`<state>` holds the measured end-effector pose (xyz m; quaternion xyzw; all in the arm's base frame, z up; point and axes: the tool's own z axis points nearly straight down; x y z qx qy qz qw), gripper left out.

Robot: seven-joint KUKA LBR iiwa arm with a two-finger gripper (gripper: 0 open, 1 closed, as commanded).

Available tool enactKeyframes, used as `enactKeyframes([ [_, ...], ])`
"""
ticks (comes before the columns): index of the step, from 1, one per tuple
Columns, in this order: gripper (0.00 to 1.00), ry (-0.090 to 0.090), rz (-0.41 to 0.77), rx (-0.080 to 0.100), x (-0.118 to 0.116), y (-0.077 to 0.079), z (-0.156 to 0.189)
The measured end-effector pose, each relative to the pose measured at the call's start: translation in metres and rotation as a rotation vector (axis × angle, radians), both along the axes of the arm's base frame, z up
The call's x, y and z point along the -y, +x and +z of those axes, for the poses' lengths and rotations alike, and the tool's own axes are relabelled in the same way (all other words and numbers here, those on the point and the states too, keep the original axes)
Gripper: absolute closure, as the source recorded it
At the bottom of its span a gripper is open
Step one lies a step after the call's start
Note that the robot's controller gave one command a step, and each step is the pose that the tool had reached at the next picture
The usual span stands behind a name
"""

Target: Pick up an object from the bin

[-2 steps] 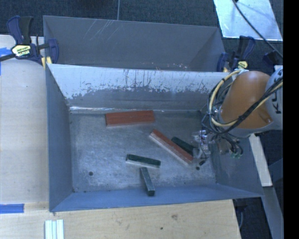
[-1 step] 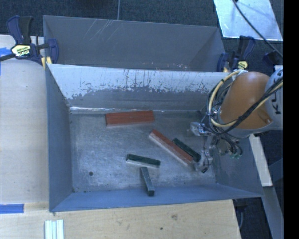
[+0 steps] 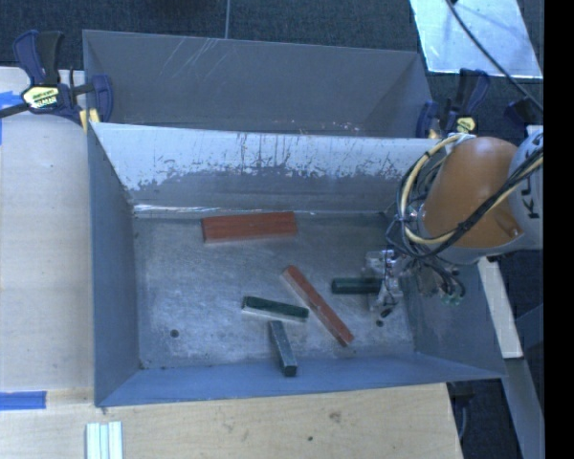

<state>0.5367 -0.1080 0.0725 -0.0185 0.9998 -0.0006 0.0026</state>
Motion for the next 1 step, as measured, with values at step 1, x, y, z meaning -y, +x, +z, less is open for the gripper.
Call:
enactKeyframes([
  [1, 1.00, -0.002, -0.012, 0.007, -0.0016, -0.0124, 0.1848],
])
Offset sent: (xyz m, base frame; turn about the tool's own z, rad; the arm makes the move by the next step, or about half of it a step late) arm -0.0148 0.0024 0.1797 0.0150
